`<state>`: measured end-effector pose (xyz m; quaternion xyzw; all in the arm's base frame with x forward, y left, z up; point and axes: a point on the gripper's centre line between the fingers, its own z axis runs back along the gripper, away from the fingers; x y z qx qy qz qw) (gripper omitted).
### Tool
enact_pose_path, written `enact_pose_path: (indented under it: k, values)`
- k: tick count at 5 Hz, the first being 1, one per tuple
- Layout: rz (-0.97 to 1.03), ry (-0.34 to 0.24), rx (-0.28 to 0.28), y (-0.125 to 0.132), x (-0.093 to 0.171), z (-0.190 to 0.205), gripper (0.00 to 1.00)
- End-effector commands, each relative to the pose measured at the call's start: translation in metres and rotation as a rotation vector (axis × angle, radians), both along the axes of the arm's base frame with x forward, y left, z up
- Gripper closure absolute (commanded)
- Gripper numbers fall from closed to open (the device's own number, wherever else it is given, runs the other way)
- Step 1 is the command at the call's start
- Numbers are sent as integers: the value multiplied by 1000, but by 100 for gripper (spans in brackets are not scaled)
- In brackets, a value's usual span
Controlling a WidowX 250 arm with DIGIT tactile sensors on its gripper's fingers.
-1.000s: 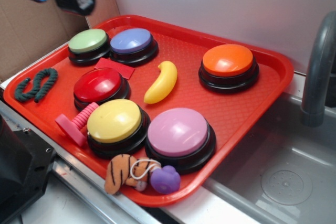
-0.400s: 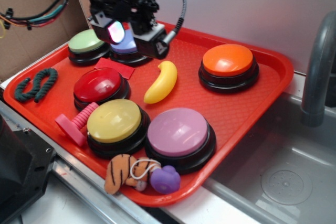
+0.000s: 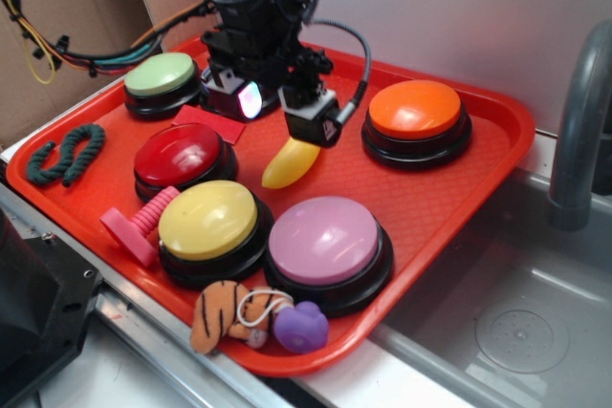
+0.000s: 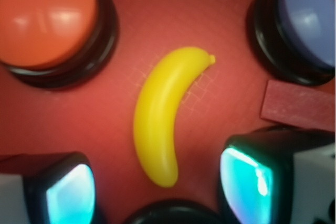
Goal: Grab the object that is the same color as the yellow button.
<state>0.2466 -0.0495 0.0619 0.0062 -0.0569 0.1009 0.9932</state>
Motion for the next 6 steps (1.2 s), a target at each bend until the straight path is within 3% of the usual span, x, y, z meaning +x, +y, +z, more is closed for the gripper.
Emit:
enact_pose_path:
  k: [1,2,3,4,6]
  values:
    - [33,-28,9,2,23,-15,0]
    - [49,-39,11,0,26,-24,18]
    - [58,-49,1,1,25,-25,100]
    - [61,-57,-7,3,24,-26,100]
    - [87,-1,-10,11,17,11,100]
